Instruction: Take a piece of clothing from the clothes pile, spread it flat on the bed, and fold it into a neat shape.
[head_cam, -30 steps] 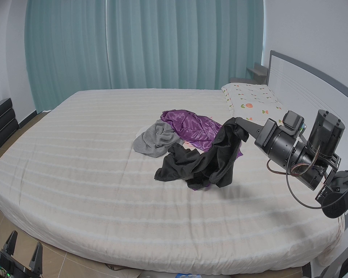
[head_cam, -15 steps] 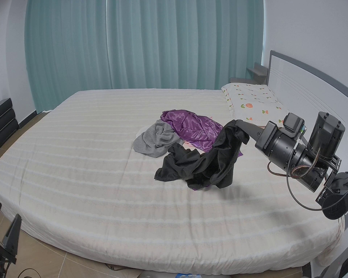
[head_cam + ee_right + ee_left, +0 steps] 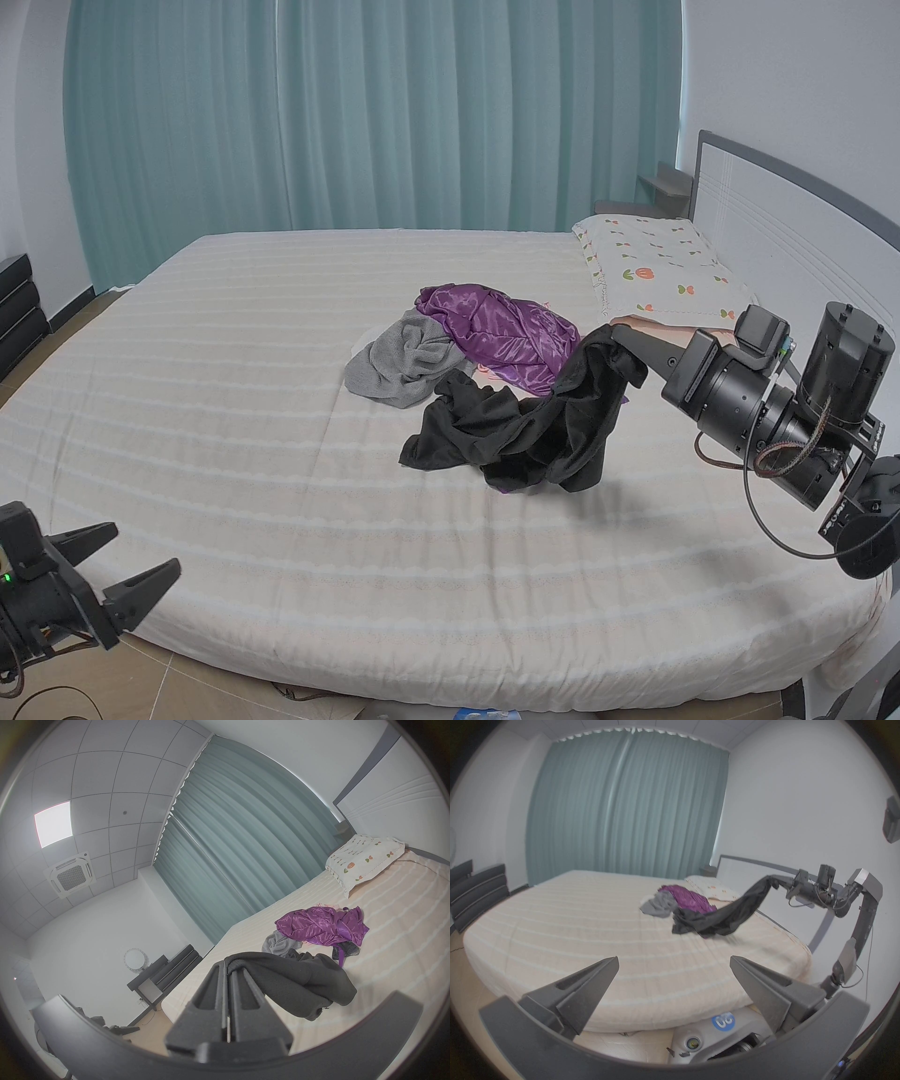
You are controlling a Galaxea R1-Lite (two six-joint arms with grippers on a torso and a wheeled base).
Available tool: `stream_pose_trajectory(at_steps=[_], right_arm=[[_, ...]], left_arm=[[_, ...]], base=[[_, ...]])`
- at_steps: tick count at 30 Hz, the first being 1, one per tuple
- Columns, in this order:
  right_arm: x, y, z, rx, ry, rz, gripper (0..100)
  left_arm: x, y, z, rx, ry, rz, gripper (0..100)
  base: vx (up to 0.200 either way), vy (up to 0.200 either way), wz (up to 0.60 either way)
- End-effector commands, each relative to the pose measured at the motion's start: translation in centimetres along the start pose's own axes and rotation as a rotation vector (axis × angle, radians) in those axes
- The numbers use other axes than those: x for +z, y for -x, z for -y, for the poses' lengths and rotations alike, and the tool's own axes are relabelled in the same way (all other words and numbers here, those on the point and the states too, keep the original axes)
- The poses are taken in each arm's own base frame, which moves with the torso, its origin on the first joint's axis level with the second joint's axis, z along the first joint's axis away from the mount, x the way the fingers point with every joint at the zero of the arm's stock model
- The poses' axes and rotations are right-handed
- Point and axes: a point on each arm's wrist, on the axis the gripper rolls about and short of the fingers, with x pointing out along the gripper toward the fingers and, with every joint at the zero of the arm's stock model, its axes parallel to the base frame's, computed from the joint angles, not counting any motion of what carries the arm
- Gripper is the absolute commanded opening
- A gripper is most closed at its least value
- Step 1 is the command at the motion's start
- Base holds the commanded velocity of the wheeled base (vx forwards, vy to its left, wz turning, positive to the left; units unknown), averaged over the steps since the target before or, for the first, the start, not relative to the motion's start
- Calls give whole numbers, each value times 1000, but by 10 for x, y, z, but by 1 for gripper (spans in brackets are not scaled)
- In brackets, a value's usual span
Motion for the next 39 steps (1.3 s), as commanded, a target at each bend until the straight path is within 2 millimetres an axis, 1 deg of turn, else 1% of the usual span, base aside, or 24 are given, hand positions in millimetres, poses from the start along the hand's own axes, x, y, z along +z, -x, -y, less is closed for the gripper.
stream_pose_trajectory(at_steps=[1, 2, 3, 4, 6, 11, 12, 13, 17, 20, 21, 23, 24, 25, 26, 28, 29, 30, 33, 38, 39], right_arm=[[2, 1, -6, 2, 7, 21, 0], [3, 2, -6, 3, 12, 22, 0], [3, 2, -6, 3, 12, 22, 0], [3, 3, -7, 5, 21, 26, 0], [7, 5, -9, 11, 24, 37, 0], [18, 11, -21, 54, 34, 78, 0], [19, 12, -24, 63, 34, 81, 0], [21, 16, -28, 77, 33, 84, 0], [22, 21, -36, 109, 32, 89, 0], [20, 22, -39, 121, 30, 83, 0], [20, 22, -39, 121, 30, 83, 0], [21, 23, -41, 130, 29, 91, 0], [21, 23, -41, 132, 29, 90, 0], [21, 23, -41, 131, 29, 89, 0], [21, 23, -41, 132, 29, 90, 0], [19, 24, -42, 136, 28, 85, 0], [19, 24, -42, 137, 28, 84, 0], [21, 27, -44, 147, 27, 88, 0], [20, 28, -45, 151, 26, 83, 0], [20, 30, -46, 152, 26, 87, 0], [21, 31, -46, 154, 26, 89, 0]], left_arm=[[-8, -63, 5, -109, -1, -269, 100], [-11, -71, 6, -116, -4, -298, 100], [-11, -71, 6, -116, -4, -298, 100], [-10, -92, 8, -102, -13, -311, 100], [-11, -110, 10, -97, -18, -309, 100], [-18, -151, 29, -143, -1, -326, 100], [-19, -156, 32, -140, -2, -331, 100], [-21, -171, 41, -135, 0, -343, 100], [-28, -205, 63, -109, 2, -335, 100], [-36, -226, 72, -107, -3, -316, 100], [-36, -226, 72, -107, -3, -316, 100], [-43, -248, 78, -105, -6, -278, 100], [-45, -251, 79, -103, -6, -274, 100], [-49, -262, 81, -96, -7, -259, 100], [-50, -263, 81, -94, -7, -259, 100], [-60, -282, 82, -69, -9, -243, 100], [-60, -283, 82, -67, -9, -242, 100], [-66, -296, 83, -50, -9, -232, 100], [-74, -318, 84, -24, -9, -212, 100], [-86, -348, 84, -4, -10, -195, 100], [-87, -351, 83, -6, -12, -191, 100]], base=[[0, 0, 0], [0, 0, 0], [0, 0, 0], [0, 0, 0], [0, 0, 0], [0, 0, 0], [0, 0, 0], [0, 0, 0], [0, 0, 0], [0, 0, 0], [0, 0, 0], [0, 0, 0], [0, 0, 0], [0, 0, 0], [0, 0, 0], [0, 0, 0], [0, 0, 0], [0, 0, 0], [0, 0, 0], [0, 0, 0], [0, 0, 0]])
